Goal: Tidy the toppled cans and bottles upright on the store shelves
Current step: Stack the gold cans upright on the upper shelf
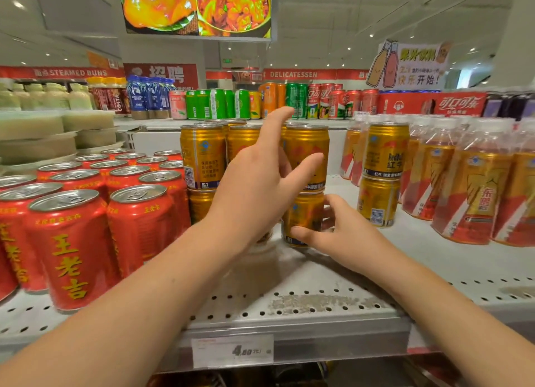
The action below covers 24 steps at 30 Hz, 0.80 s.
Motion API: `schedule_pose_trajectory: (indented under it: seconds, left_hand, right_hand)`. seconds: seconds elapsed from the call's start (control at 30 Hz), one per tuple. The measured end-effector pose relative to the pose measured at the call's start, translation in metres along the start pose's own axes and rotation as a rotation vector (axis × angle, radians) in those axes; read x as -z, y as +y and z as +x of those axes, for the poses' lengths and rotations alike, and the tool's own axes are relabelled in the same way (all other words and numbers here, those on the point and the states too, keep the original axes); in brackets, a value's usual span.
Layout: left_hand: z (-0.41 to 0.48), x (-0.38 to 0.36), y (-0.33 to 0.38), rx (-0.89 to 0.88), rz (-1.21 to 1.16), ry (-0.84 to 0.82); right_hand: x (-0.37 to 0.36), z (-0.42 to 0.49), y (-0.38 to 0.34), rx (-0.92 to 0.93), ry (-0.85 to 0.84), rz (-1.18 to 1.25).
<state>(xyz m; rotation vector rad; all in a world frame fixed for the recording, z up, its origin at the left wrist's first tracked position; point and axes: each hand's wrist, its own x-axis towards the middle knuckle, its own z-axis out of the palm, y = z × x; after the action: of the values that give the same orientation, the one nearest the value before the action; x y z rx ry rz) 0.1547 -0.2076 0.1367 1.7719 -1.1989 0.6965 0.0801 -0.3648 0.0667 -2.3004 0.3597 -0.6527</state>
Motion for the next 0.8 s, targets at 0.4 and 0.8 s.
schedule_pose_trajectory:
  seconds: [0.4, 0.8]
  left_hand:
    - [0.018, -0.015, 0.004, 0.066, 0.203, -0.014]
    - [-0.001, -0.042, 0.031, 0.032, 0.115, -0.018]
  right_hand:
    - [-0.009, 0.002, -0.009, -0.012, 0.035, -0.136]
    - [0.063, -0.026, 0.023, 0.094, 0.039, -0.180]
